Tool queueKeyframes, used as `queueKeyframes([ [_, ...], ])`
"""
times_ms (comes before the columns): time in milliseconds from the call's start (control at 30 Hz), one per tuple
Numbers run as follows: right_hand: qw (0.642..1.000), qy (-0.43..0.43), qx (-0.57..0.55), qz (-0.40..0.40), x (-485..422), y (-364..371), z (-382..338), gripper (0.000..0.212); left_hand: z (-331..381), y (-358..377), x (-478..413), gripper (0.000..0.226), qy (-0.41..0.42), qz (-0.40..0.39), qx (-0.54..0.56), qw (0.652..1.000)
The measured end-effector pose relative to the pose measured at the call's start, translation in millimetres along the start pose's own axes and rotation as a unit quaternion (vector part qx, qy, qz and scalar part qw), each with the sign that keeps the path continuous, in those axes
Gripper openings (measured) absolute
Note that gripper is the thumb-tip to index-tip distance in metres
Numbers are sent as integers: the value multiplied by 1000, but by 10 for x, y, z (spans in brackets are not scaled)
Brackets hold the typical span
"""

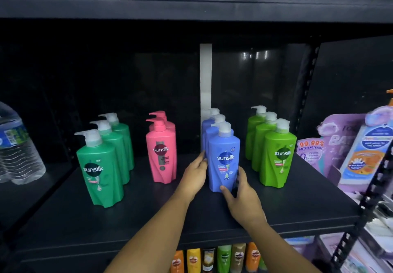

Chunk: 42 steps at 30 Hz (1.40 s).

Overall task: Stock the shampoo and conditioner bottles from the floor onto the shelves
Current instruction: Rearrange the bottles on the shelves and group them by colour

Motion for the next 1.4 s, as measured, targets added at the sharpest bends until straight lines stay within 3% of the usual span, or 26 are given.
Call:
queueKeyframes([
  [267, 1000, 11, -10, 0, 5, 11, 25, 78, -121, -65, 208, 44, 47, 13, -72, 996],
  [500, 1000, 10, -15, 17, 19, -9, 16, 73, -79, -120, 108, 36, 25, 41, -36, 998],
  [567, 1000, 9, -14, 21, 16, -8, 17, 73, -12, -151, -3, 44, 30, 52, -25, 998],
  [967, 1000, -7, -3, 27, 1, -5, 6, 70, 100, -53, -391, 51, 45, -6, 24, 999],
  [1400, 999, 3, -8, 31, 0, -17, 19, 71, 75, -55, -371, 38, 59, 32, -22, 998],
])
Point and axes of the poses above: each hand's wrist, its own x-axis away from the middle knuckle, its own y-axis out of the palm, z = x × y, the point moved 9 cm from there along -x, towards the middle knuckle, and after that the axes turned 3 degrees about -y, right-handed, at the moved point
